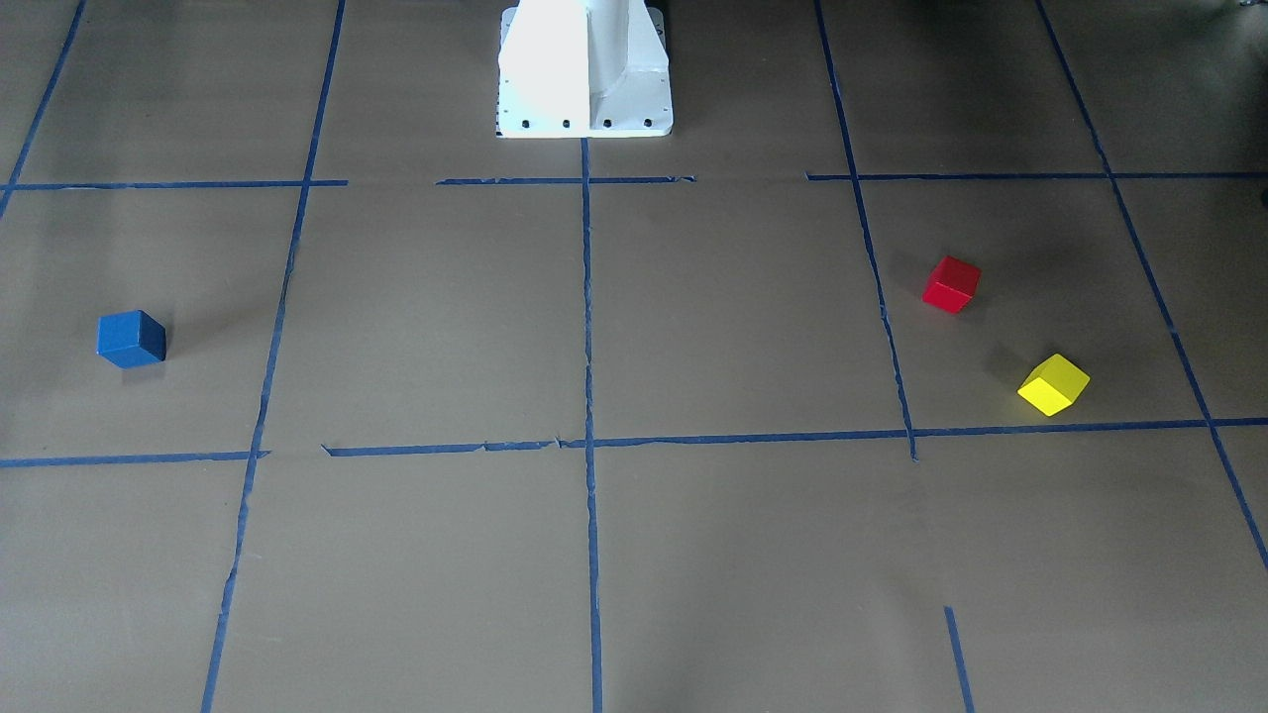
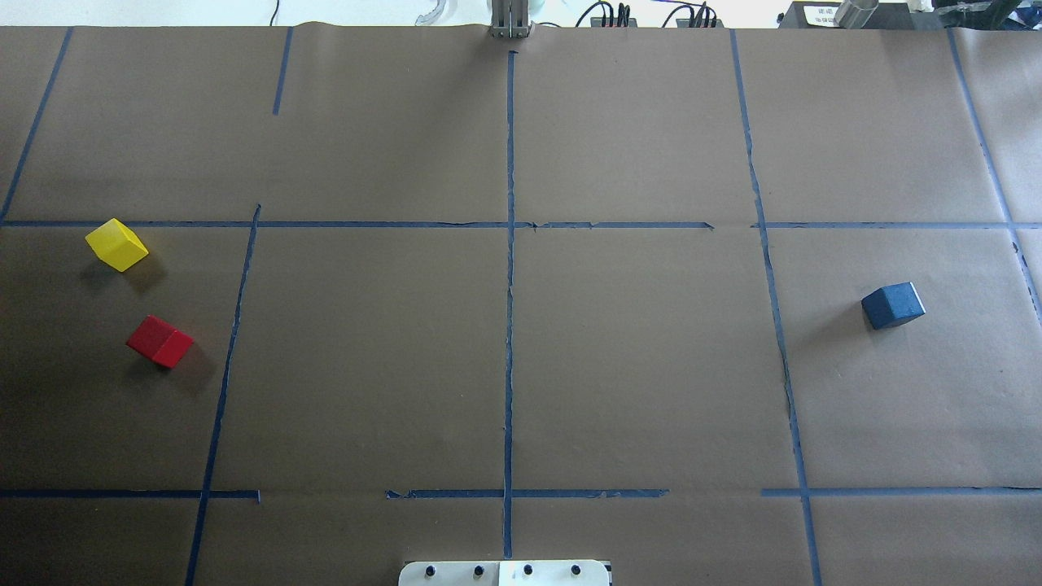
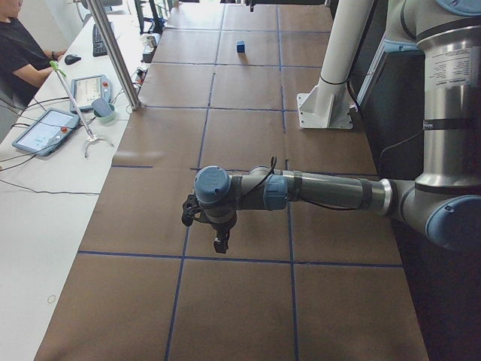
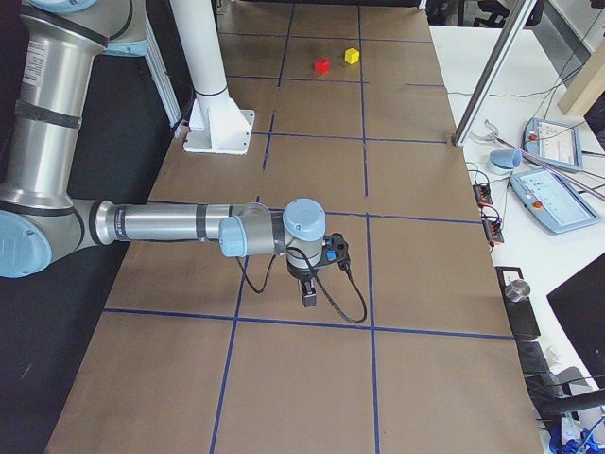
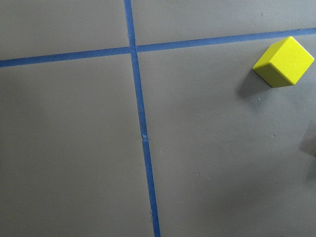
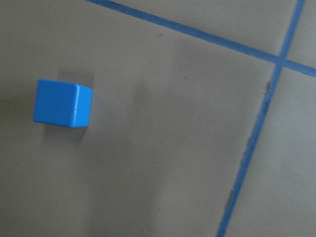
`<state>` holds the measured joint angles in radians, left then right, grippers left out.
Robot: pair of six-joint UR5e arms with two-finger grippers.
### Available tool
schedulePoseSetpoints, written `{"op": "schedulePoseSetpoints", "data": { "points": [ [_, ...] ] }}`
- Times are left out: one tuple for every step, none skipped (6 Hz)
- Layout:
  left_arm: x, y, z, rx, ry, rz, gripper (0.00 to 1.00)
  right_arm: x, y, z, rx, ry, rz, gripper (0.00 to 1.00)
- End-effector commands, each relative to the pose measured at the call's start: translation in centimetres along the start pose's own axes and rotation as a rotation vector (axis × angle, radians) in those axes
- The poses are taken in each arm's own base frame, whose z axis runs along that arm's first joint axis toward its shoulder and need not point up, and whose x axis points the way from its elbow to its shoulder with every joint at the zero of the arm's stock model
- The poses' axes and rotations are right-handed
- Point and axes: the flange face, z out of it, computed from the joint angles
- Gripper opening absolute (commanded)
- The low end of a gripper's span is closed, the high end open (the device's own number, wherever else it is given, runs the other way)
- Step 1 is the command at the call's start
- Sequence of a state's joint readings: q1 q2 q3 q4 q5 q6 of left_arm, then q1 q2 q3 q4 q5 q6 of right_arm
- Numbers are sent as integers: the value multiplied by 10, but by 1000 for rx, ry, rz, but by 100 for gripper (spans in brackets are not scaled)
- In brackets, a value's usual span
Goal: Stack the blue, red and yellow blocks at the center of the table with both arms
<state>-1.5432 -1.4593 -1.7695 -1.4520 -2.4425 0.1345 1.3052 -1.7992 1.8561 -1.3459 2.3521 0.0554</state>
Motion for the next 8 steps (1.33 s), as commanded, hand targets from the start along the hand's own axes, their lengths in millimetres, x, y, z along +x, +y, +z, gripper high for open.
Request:
{"op": "schedulePoseSetpoints", "data": {
  "points": [
    [-2, 0, 1, -1, 0, 0, 100, -82, -52, 42, -19, -14, 2, 100],
    [-1, -1, 1, 1, 1, 1, 100, -112, -76, 63, -21, 4, 29, 99],
    [-1, 0, 1, 0, 1, -1, 100, -100, -77, 77, -4, 4, 37, 98],
    [1, -1, -1, 2, -1, 2, 100, -99, -76, 89, 2, -7, 31, 98],
    [2, 0, -1, 4, 1, 3, 100, -108, -74, 103, -20, -3, 58, 98],
    [2, 0, -2, 6, 0, 6, 100, -108, -71, 117, -43, 9, 55, 98],
    [3, -1, -2, 7, 0, 7, 100, -116, -81, 127, -45, 17, 40, 98],
    [3, -1, -2, 7, 0, 7, 100, -115, -84, 132, -50, 20, 43, 98]
  ]
}}
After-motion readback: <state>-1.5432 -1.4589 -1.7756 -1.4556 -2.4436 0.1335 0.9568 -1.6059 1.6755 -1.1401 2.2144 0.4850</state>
